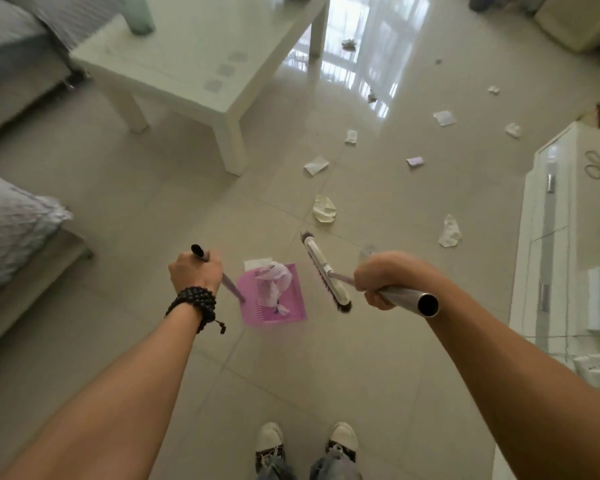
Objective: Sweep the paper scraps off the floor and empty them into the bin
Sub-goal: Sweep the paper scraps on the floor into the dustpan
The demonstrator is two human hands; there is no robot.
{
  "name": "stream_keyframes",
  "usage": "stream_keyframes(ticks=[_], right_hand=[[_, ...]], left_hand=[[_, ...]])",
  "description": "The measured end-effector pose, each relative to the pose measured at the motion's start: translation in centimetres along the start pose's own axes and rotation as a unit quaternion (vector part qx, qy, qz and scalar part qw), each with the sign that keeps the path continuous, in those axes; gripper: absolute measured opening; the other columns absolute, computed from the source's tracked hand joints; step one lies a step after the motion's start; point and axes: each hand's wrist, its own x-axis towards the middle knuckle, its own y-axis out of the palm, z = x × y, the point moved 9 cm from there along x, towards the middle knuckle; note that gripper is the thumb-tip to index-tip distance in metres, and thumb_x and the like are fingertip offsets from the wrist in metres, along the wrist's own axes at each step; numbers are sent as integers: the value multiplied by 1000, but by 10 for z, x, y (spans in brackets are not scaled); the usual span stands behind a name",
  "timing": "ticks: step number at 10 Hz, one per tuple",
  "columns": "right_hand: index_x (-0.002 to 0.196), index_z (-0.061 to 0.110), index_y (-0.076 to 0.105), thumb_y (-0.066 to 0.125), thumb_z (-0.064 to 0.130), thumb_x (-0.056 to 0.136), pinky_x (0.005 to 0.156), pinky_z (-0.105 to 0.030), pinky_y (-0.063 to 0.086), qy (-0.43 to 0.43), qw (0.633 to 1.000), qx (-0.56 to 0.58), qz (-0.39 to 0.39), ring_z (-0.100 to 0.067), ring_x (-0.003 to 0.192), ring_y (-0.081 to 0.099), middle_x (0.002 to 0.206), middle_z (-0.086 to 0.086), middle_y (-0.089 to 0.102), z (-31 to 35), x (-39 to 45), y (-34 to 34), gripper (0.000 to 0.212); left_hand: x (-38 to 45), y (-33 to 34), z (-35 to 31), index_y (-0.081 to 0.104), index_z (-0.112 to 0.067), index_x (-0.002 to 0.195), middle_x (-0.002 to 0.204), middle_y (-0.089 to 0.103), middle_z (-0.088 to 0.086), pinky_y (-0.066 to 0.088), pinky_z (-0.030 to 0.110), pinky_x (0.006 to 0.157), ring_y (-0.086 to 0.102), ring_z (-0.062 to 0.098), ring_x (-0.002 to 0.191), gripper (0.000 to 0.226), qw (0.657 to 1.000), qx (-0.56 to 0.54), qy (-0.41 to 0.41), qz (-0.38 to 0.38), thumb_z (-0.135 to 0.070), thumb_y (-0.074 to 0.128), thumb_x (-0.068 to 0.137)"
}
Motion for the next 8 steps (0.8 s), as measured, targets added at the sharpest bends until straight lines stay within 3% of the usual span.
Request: stream_keyframes(ticks=[1,2,3,4,5,6,7,8], right_hand=[[74,2,52,42,3,93,71,-32,53,32,998,32,-33,-26,68,60,62,-10,63,14,37,11,22],[83,-1,54,47,3,92,43,-19,52,14,996,64,-62,-20,52,56,55,-7,58,45,59,8,12],[112,-3,62,49,4,93,37,-24,44,-10,996,79,-51,-18,50,51,64,-8,52,72,93,1,24],[118,-12,60,49,3,92,44,-26,40,-10,997,65,-40,-19,50,50,64,-9,51,102,136,-6,32],[88,-5,61,46,3,89,42,-26,43,18,999,28,-40,-17,45,54,57,-7,56,122,171,0,16],[70,4,52,42,3,90,43,-25,48,33,999,2,-24,-17,45,57,54,-5,58,138,193,22,22],[78,2,54,40,4,90,50,-29,54,46,998,35,7,-21,53,62,64,-9,61,149,213,47,18],[70,6,50,46,0,89,43,-23,48,29,997,54,40,-19,52,57,64,-8,56,171,217,62,20]], left_hand=[[30,-30,5,71,1,71,69,74,25,66,48,71,76,40,67,36,1000,7,-1,-23,-28,56,87],[59,-48,13,71,0,68,64,73,23,65,45,70,75,38,66,37,999,23,-6,-41,-29,55,84],[95,-54,18,73,-3,68,60,72,21,64,44,68,75,36,65,39,998,42,-14,-47,-34,51,79],[130,-55,17,74,0,72,66,74,24,62,39,71,74,38,73,38,996,47,-35,-65,-29,54,85],[154,-52,19,75,5,75,73,74,28,61,41,74,70,42,77,35,994,50,-42,-91,-21,55,88],[174,-44,27,74,6,76,74,73,30,62,44,76,69,43,78,35,992,58,-49,-96,-21,55,88],[216,-35,31,74,1,72,70,75,25,64,45,76,74,42,74,49,994,59,-29,-87,-37,44,78],[252,-18,35,72,-1,67,65,74,23,65,45,76,76,41,69,55,997,46,-19,-57,-44,37,70]])
